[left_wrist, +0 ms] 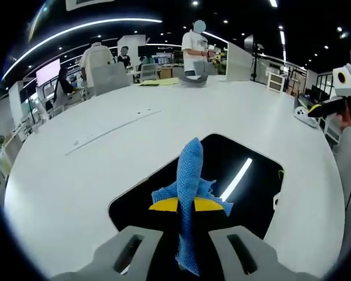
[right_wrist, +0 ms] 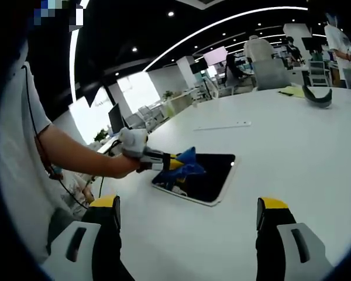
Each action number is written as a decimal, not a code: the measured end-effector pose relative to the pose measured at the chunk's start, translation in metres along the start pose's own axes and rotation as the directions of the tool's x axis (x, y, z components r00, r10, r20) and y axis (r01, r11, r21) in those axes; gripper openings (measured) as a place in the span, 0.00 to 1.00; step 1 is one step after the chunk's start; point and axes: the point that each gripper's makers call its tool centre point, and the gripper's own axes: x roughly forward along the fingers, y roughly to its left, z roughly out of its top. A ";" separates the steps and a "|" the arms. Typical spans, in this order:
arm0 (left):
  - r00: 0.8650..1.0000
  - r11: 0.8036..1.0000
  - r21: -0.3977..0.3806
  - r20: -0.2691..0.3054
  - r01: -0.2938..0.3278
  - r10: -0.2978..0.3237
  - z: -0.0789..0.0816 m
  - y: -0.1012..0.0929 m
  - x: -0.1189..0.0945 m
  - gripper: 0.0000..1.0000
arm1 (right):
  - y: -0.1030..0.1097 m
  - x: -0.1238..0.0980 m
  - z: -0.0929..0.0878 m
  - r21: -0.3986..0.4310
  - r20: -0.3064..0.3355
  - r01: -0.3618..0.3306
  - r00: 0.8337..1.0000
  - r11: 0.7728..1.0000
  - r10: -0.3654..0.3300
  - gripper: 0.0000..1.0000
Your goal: Wipe the mirror surface with the cleaning cloth until all visible marks leave the cleaned area.
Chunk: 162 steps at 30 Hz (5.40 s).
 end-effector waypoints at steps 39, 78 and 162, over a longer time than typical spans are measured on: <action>0.999 0.999 -0.007 0.009 -0.036 0.036 0.012 0.025 0.005 0.04 | -0.001 0.003 0.000 0.006 -0.010 0.006 1.000 1.000 -0.006 0.97; 0.999 0.999 -0.020 0.007 -0.050 0.050 0.012 0.032 0.006 0.04 | 0.003 0.004 0.001 -0.003 -0.020 0.001 1.000 1.000 -0.001 0.96; 0.996 0.993 -0.081 -0.012 -0.084 0.083 -0.037 0.013 -0.052 0.04 | 0.026 0.000 0.023 -0.063 0.012 -0.018 1.000 0.998 0.019 0.96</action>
